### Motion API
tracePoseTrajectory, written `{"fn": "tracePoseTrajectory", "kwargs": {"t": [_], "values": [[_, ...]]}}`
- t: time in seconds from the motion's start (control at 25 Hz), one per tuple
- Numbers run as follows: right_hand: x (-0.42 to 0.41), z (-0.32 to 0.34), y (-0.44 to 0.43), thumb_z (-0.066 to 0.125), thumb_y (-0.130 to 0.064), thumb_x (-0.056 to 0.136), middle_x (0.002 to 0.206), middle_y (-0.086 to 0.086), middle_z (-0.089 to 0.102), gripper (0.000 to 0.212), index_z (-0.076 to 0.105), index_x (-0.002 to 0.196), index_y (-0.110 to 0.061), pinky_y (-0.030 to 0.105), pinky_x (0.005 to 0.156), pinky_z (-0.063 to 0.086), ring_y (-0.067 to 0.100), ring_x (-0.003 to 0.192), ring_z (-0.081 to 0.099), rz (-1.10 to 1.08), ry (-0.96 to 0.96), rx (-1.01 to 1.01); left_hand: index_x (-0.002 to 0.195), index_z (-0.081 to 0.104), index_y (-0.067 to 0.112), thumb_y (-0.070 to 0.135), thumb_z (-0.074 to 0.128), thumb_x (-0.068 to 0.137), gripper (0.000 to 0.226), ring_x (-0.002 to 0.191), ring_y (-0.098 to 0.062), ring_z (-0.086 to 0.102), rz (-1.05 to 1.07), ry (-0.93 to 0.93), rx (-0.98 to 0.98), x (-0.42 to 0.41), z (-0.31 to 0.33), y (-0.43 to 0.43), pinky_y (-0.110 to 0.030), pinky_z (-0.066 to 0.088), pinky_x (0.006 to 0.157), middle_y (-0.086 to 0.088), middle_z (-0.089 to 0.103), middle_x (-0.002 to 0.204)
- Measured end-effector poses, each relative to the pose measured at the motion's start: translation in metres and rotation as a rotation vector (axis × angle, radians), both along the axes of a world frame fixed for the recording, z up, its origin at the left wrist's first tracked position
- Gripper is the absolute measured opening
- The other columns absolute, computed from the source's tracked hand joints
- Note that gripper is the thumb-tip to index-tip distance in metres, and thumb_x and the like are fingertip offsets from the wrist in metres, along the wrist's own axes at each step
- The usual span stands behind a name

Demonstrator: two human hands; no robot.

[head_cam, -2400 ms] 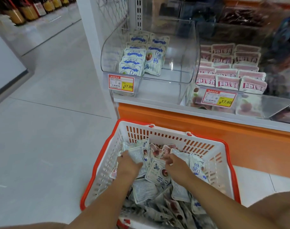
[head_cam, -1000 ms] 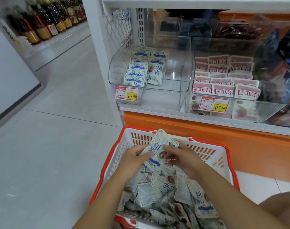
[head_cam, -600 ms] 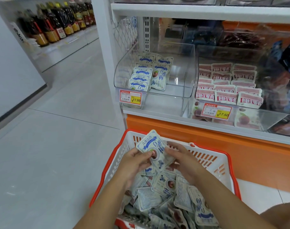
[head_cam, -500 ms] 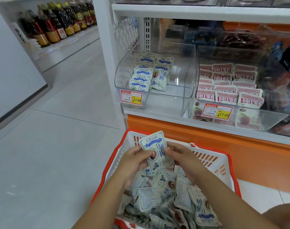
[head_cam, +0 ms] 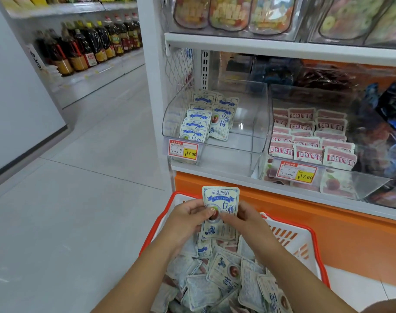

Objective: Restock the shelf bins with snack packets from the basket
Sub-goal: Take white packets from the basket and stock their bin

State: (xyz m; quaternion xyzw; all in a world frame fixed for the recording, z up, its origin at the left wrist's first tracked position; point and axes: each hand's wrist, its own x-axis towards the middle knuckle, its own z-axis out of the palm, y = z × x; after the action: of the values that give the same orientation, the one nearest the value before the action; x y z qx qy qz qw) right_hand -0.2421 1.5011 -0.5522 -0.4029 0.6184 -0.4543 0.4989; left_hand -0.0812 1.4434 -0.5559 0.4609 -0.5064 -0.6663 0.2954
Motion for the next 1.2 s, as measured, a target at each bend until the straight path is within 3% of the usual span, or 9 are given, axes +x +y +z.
{"fn": "tracePoseTrajectory", "kwargs": {"t": [0.12, 0.32, 0.52, 0.6, 0.68, 0.76, 0.88, 1.0, 1.2], "values": [[0.004, 0.058, -0.013, 0.072, -0.02, 0.087, 0.092, -0.013, 0.074, 0.019, 0.068, 0.103, -0.029, 0.026, 0.071, 0.056, 0.008, 0.086, 0.07, -0.016, 0.152, -0.134, 0.112, 0.068, 0.02, 0.022, 0.069, 0.089, 0.023, 0.098, -0.018, 0.07, -0.042, -0.007, -0.159, -0.002, 0.046, -0.026, -0.034, 0.051, 0.085, 0.004, 0.075, 0.1], [-0.017, 0.153, -0.099, 0.074, -0.012, 0.083, 0.089, -0.009, 0.074, 0.022, 0.067, 0.103, -0.02, 0.014, 0.055, 0.051, 0.006, 0.074, 0.069, -0.247, 0.201, -0.317, 0.104, 0.067, 0.022, 0.021, 0.071, 0.087, 0.018, 0.086, -0.008, 0.067, 0.315, -0.19, -0.562, 0.022, 0.097, -0.083, -0.011, 0.051, 0.071, 0.006, 0.07, 0.094], [-0.044, 0.128, -0.223, 0.074, -0.016, 0.083, 0.116, 0.011, 0.066, 0.037, 0.061, 0.116, -0.005, 0.03, 0.08, 0.049, 0.026, 0.105, 0.064, -0.281, 0.73, 0.168, 0.123, 0.058, 0.027, 0.029, 0.068, 0.088, 0.036, 0.096, -0.003, 0.058, 0.425, -0.467, -0.77, 0.043, 0.081, -0.119, -0.025, 0.055, 0.079, 0.012, 0.053, 0.111], [-0.05, 0.102, -0.245, 0.071, -0.012, 0.086, 0.109, 0.015, 0.065, 0.033, 0.061, 0.115, 0.0, 0.035, 0.085, 0.051, 0.029, 0.098, 0.064, -0.212, 0.564, 0.291, 0.119, 0.058, 0.028, 0.029, 0.068, 0.088, 0.032, 0.091, -0.001, 0.058, 0.442, -0.432, -0.774, 0.043, 0.079, -0.129, -0.013, 0.051, 0.071, 0.013, 0.054, 0.107], [-0.049, 0.087, -0.256, 0.072, -0.01, 0.087, 0.082, 0.013, 0.061, 0.014, 0.064, 0.091, 0.0, 0.035, 0.077, 0.05, 0.025, 0.075, 0.058, -0.22, 0.429, 0.336, 0.114, 0.058, 0.029, 0.028, 0.067, 0.088, 0.027, 0.087, 0.002, 0.059, 0.453, -0.377, -0.75, 0.045, 0.076, -0.135, -0.003, 0.046, 0.059, 0.016, 0.059, 0.101], [-0.048, 0.078, -0.264, 0.075, -0.011, 0.084, 0.07, 0.011, 0.056, 0.021, 0.058, 0.076, -0.003, 0.034, 0.072, 0.052, 0.021, 0.065, 0.053, -0.241, 0.399, 0.341, 0.111, 0.059, 0.03, 0.029, 0.067, 0.088, 0.024, 0.086, 0.005, 0.06, 0.452, -0.33, -0.709, 0.045, 0.074, -0.138, 0.0, 0.044, 0.057, 0.021, 0.062, 0.096], [-0.045, 0.074, -0.27, 0.076, -0.009, 0.083, 0.068, 0.011, 0.057, 0.024, 0.055, 0.075, -0.002, 0.036, 0.074, 0.055, 0.02, 0.062, 0.054, -0.251, 0.381, 0.316, 0.107, 0.062, 0.03, 0.026, 0.068, 0.087, 0.022, 0.084, 0.007, 0.061, 0.455, -0.281, -0.682, 0.045, 0.074, -0.144, 0.0, 0.043, 0.055, 0.022, 0.063, 0.092], [-0.047, 0.072, -0.269, 0.078, -0.01, 0.082, 0.065, 0.01, 0.056, 0.025, 0.054, 0.075, -0.003, 0.032, 0.058, 0.048, 0.018, 0.053, 0.05, -0.269, 0.383, 0.288, 0.106, 0.061, 0.03, 0.025, 0.069, 0.087, 0.021, 0.086, 0.016, 0.057, 0.431, -0.261, -0.683, 0.044, 0.074, -0.145, 0.001, 0.042, 0.055, 0.022, 0.063, 0.091], [-0.047, 0.074, -0.266, 0.079, -0.014, 0.08, 0.06, 0.008, 0.056, 0.03, 0.055, 0.067, -0.004, 0.029, 0.063, 0.047, 0.017, 0.05, 0.05, -0.296, 0.436, 0.236, 0.106, 0.062, 0.03, 0.024, 0.068, 0.088, 0.02, 0.087, 0.018, 0.055, 0.431, -0.243, -0.671, 0.043, 0.073, -0.142, 0.0, 0.043, 0.054, 0.022, 0.063, 0.091]]}}
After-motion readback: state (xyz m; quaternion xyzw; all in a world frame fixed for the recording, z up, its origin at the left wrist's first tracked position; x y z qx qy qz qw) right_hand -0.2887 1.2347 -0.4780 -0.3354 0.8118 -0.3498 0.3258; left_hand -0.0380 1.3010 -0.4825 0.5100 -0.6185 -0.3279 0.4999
